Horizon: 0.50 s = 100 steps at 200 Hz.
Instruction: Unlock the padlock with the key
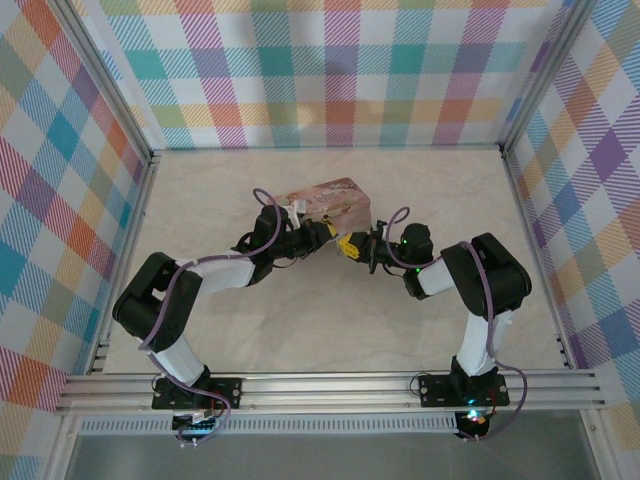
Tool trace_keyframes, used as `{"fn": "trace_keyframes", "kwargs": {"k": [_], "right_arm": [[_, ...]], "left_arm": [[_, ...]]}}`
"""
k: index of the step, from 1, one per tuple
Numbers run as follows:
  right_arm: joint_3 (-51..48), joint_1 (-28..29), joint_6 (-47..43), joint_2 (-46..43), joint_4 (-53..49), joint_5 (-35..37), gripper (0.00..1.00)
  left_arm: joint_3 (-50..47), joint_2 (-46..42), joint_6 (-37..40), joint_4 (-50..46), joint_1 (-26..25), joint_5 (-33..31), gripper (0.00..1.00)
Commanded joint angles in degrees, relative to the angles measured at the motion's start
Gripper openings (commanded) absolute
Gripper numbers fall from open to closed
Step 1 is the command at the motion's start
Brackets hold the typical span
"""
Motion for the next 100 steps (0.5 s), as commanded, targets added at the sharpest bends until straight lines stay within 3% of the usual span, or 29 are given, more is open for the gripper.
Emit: {"fn": "trace_keyframes", "kwargs": {"k": [1,45,100], "right_arm": [[4.9,0.69,1.19,0.2,6.54,6.68,0.0],[9.58,1.19,-0.24,4.22,6.62,2.43,0.0],[8.54,1.42,-12.85,0.93,4.42,2.99,0.0]], "left_arm": [[-0.16,-0.5,-0.68,4.04,-5.81,20.0,0.0],[0.59,-0.87,-0.7,2.72,-5.97,20.79,0.0],[1.14,-0.93,-1.02,1.74,-6.34,20.7,0.0]]}}
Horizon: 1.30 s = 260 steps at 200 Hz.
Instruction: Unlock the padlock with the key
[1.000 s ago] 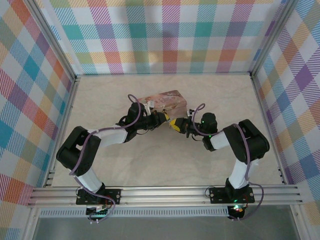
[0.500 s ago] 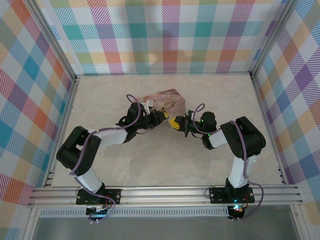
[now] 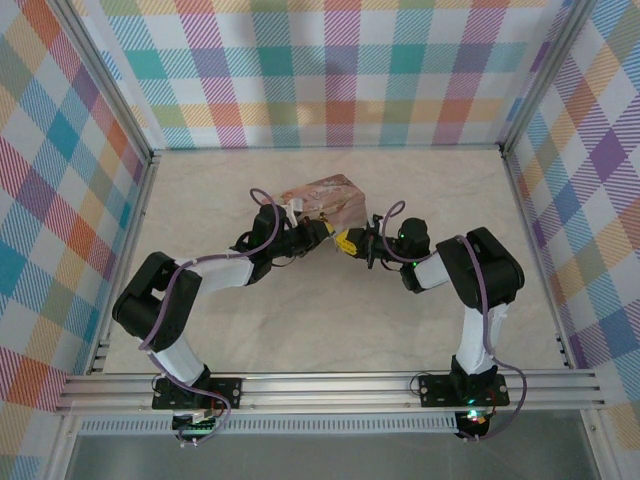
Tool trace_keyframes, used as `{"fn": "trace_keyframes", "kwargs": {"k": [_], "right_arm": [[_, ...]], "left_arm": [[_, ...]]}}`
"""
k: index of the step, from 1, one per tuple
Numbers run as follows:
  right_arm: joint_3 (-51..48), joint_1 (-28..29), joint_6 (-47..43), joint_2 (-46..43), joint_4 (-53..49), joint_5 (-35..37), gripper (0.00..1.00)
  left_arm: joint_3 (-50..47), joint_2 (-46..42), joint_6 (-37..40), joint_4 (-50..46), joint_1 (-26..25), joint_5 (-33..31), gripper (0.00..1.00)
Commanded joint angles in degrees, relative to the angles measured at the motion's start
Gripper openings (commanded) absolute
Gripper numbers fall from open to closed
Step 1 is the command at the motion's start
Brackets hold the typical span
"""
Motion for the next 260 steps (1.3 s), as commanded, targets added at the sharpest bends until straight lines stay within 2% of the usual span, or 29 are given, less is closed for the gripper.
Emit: {"fn": "trace_keyframes", "kwargs": {"k": [1,25,48,85,166,222,241,260], "right_arm": [[4.31,1.83,-8.33,-2.69,3.61,6.11,0.0],[2.45,1.89,-17.55,-5.99,-2.26,6.61,0.0],[1.5,1.93,-16.82,-5.69,1.39,7.2,0.0],[1.36,1.93,-19.9,-5.68,-0.44,6.39,0.0],[-6.91,1.93,-18.72,-4.81,6.03,6.39,0.0],[-7.93,2.11,-24.97,-8.23,0.44,7.31,0.0],[-7.1,2.11,-22.39,-8.61,1.53,7.18,0.0],[-5.46,2.11,-13.17,-6.43,6.1,7.9,0.0]], "left_arm": [[1.08,-0.93,0.33,1.81,-6.97,22.23,0.0],[1.6,-1.01,0.6,0.94,-6.93,22.19,0.0],[1.66,-0.83,0.99,0.37,-6.93,22.14,0.0],[1.73,-0.64,1.48,-0.57,-6.89,20.99,0.0],[-2.1,-4.78,1.72,-0.72,-3.66,9.46,0.0],[-1.89,-3.66,0.62,0.3,-3.61,11.72,0.0],[-2.29,-3.59,1.32,-0.02,-3.8,13.08,0.0],[-2.29,-3.33,2.04,0.09,-4.45,15.1,0.0]]}}
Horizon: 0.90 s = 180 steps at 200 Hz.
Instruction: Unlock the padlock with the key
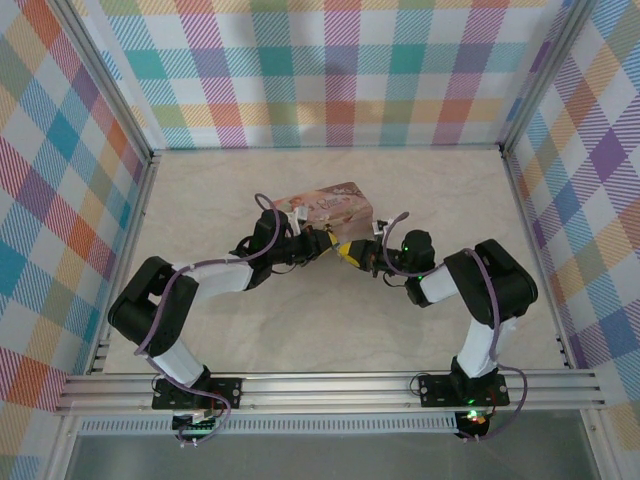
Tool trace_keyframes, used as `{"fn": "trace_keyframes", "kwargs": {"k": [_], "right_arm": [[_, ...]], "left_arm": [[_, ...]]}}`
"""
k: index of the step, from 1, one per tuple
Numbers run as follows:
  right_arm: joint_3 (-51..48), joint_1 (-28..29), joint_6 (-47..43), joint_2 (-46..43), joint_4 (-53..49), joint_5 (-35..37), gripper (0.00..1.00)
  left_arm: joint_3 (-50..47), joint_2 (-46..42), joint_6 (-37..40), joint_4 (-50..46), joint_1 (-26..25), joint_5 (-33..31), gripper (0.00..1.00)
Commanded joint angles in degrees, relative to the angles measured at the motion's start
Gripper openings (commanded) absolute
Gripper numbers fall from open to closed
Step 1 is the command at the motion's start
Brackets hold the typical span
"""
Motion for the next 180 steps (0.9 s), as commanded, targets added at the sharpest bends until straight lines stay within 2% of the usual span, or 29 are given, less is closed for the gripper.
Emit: {"fn": "trace_keyframes", "kwargs": {"k": [1,15,51,85,144,180], "right_arm": [[3.07,0.43,7.93,0.69,6.92,4.02,0.0],[5.06,0.66,14.03,2.73,7.01,4.25,0.0],[7.45,1.04,14.57,1.52,6.1,6.29,0.0],[8.91,1.39,17.35,4.24,6.93,5.17,0.0],[9.64,1.5,12.49,4.71,6.03,4.45,0.0],[7.64,1.39,7.63,5.84,6.84,3.54,0.09]], "left_arm": [[-0.28,-1.28,1.5,2.15,-3.41,11.1,0.0],[-0.15,-0.99,1.61,3.15,-4.08,12.85,0.0],[1.18,-0.96,2.18,4.01,-5.83,16.12,0.0],[1.51,-1.05,2.47,4.6,-6.69,17.49,0.0],[1.2,-1.87,2.79,5.76,-6.78,17.41,0.0],[0.13,-3.65,4.44,3.98,-6.44,14.63,0.0]]}}
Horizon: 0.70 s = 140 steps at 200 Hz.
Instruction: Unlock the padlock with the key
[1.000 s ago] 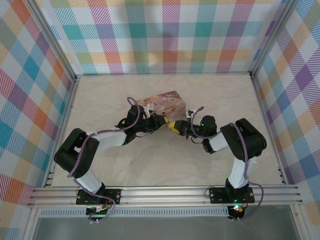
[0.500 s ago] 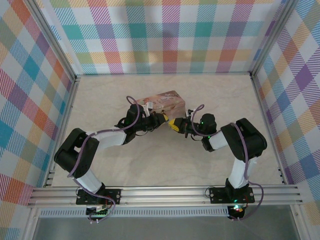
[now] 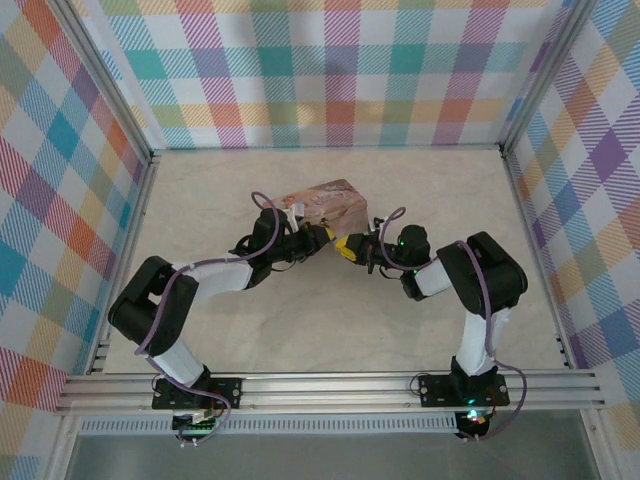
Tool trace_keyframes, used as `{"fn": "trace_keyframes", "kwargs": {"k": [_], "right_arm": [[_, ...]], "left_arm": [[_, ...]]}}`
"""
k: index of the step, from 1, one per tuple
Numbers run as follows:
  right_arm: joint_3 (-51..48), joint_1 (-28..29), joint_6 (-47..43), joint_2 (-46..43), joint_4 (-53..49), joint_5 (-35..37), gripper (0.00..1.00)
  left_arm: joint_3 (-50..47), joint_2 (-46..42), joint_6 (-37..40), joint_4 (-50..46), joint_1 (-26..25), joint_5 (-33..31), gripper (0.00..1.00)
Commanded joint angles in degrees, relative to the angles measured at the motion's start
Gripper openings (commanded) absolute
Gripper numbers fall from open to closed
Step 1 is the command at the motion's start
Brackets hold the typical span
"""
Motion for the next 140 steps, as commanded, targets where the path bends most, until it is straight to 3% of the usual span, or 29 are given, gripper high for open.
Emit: {"fn": "trace_keyframes", "kwargs": {"k": [1,88,140], "right_arm": [[3.12,1.37,-4.29,0.83,4.74,4.17,0.09],[-3.58,-1.22,-6.45,-3.82,4.06,3.77,0.3],[-6.93,-1.35,-9.11,-6.6,1.32,2.59,0.33]], "left_arm": [[-0.23,-3.74,3.81,3.49,-6.43,18.56,0.0],[-2.43,-4.68,4.64,0.67,-2.71,13.77,0.0],[-2.5,-4.42,4.89,0.78,-2.65,13.49,0.0]]}}
